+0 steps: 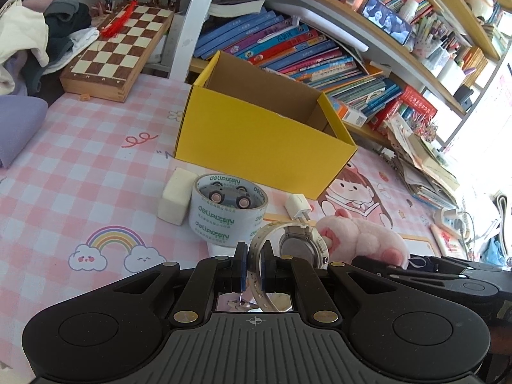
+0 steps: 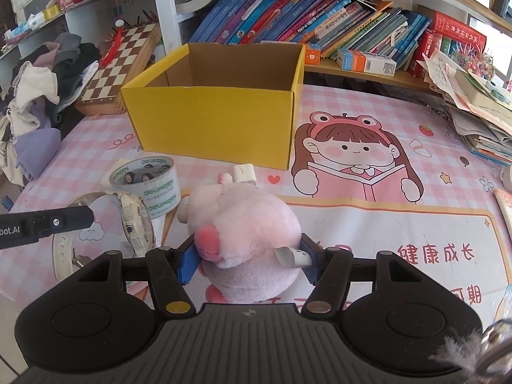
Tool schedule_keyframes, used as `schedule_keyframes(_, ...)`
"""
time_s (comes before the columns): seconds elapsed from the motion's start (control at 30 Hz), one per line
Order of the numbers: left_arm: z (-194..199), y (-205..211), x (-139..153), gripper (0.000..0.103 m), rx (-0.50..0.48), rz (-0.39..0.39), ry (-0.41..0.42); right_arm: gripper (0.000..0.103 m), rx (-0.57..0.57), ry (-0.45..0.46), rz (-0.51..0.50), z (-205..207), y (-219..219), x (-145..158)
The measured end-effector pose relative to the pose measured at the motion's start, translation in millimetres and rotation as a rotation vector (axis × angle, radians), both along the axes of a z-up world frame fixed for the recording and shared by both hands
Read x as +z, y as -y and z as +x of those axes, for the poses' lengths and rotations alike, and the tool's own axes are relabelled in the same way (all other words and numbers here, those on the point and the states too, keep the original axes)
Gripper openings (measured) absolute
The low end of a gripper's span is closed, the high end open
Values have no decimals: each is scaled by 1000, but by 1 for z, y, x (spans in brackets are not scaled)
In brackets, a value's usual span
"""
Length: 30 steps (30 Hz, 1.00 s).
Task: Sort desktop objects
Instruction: 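Lift the watch and pig and carry both toward the yellow box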
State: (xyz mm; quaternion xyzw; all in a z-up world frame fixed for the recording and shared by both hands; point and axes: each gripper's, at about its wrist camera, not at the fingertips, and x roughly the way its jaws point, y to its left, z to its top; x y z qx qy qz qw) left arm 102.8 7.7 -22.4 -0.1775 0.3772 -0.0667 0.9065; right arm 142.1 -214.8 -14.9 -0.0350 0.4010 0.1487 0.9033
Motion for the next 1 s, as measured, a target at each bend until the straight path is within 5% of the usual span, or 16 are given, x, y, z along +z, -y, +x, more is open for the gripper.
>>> schedule_keyframes(1.0, -34, -39, 25, 6, -68, -44, 75, 60, -17, 4, 17, -55, -38, 13)
